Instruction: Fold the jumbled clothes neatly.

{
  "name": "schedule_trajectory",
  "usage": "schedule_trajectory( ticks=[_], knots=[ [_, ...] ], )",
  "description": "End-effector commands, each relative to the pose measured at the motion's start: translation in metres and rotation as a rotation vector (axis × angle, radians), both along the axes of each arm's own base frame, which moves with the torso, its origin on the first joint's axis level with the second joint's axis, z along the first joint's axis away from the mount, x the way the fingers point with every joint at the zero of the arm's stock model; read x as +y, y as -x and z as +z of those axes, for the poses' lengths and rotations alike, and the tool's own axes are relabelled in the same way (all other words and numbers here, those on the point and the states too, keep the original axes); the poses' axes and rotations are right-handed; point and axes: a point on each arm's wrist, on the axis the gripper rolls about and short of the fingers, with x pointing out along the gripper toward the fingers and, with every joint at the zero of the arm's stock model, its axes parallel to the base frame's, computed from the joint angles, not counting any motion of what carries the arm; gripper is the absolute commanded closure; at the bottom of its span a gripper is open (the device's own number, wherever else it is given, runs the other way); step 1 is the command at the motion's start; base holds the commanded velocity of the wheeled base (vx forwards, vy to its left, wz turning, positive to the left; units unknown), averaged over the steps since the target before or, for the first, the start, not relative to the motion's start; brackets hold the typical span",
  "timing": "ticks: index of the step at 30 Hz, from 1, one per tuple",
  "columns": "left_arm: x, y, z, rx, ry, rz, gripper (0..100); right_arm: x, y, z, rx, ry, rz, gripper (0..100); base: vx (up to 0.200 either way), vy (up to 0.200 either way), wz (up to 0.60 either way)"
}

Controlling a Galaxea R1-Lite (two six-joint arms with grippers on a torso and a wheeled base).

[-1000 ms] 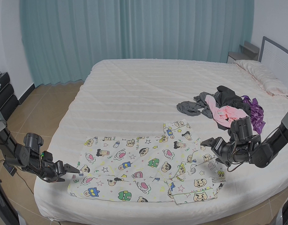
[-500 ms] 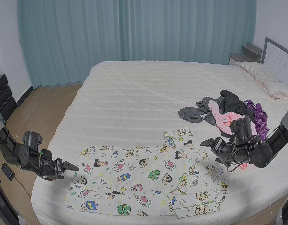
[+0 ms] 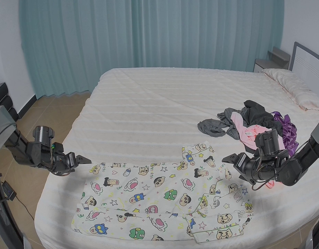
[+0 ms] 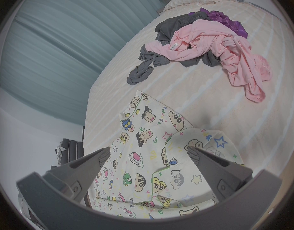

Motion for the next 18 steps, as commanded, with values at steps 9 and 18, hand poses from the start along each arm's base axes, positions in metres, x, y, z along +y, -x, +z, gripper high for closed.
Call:
schedule_trajectory(
  ticks=[9, 18],
  knots=[
    [-0.025, -0.071, -0.068, 0.019, -0.064, -0.033, 0, 0.0, 0.0, -0.002, -0.001, 0.016, 0.019, 0, 0.0, 0.0, 0.0],
    [-0.03, -0.073, -0.072, 0.019, -0.065, -0.046, 0, -0.002, -0.013, -0.011, 0.009, 0.023, 0.007, 0, 0.0, 0.0, 0.0]
  ],
)
